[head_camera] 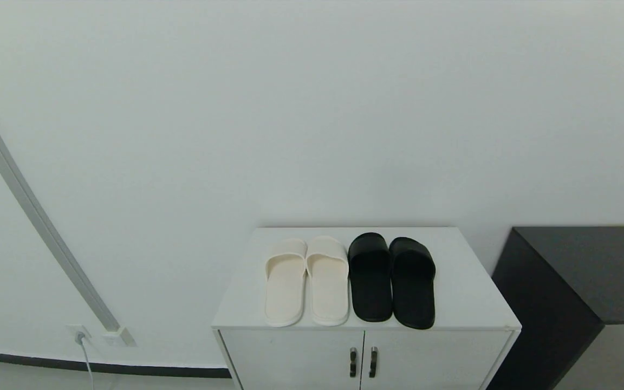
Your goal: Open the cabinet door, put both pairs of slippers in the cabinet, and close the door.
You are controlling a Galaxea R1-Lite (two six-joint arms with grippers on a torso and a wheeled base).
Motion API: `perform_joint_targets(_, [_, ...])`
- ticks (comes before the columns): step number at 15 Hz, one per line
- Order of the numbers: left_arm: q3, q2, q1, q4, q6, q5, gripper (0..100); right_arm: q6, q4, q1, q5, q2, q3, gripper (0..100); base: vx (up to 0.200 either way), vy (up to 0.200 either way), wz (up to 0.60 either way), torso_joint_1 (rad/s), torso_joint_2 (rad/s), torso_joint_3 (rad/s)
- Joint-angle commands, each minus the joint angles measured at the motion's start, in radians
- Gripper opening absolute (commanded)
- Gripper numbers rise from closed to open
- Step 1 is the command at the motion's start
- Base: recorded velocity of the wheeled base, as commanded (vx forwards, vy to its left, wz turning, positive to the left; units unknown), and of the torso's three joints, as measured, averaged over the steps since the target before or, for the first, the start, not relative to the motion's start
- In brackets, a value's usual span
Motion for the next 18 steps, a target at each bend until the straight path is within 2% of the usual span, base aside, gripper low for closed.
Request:
perform_joint_targets(1, [0.000,0.000,0.000,0.000,0.001,0.000,0,-0.011,-0.002,0.001,0.001,0.001,0.000,100,0.000,0.000,0.00,0.000,0.00,0.000])
perform_joint_targets(2, [0.000,0.000,0.000,0.000,0.002,0.000,0,-0.020,-0.003,0.001,0.001,0.001,0.000,100,0.000,0.000,0.00,0.000,0.00,0.000])
perform_joint_targets(3, [0.000,0.000,0.000,0.000,0.004,0.002,0,0.012,-0.025,0.005,-0.003,0.015,-0.066,100,0.000,0.000,0.00,0.000,0.00,0.000])
perform_joint_targets(4, [0.000,0.000,0.000,0.000,0.001,0.002,0,0.122,-0.011,0.028,-0.007,0.085,-0.239,100,0.000,0.000,0.00,0.000,0.00,0.000])
perform_joint_targets(5, [0.000,0.000,0.000,0.000,0.001,0.002,0,0.165,0.067,0.054,-0.008,0.153,-0.299,100,0.000,0.000,0.00,0.000,0.00,0.000])
perform_joint_targets(6, [0.000,0.000,0.000,0.000,-0.001,0.002,0,0.135,0.141,0.077,-0.002,0.186,-0.282,100,0.000,0.000,0.00,0.000,0.00,0.000])
perform_joint_targets(8, [0.000,0.000,0.000,0.000,0.002,-0.003,0,0.136,0.142,0.151,0.001,0.239,-0.193,100,0.000,0.000,0.00,0.000,0.00,0.000])
perform_joint_targets(10, [0.000,0.000,0.000,0.000,0.001,-0.002,0,0.138,0.067,0.232,0.001,0.357,-0.187,100,0.000,0.000,0.00,0.000,0.00,0.000])
perform_joint_targets(15, [0.000,0.000,0.000,0.000,0.001,-0.003,0,0.118,-0.326,0.269,0.001,0.809,-0.219,100,0.000,0.000,0.00,0.000,0.00,0.000])
perform_joint_targets(17, [0.000,0.000,0.000,0.000,0.001,-0.003,0,0.106,-0.370,0.301,-0.003,0.875,-0.239,100,0.000,0.000,0.00,0.000,0.00,0.000])
perform_joint_targets(18, [0.000,0.000,0.000,0.000,0.001,-0.003,0,0.119,-0.419,0.350,-0.010,0.999,-0.291,100,0.000,0.000,0.00,0.000,0.00,0.000])
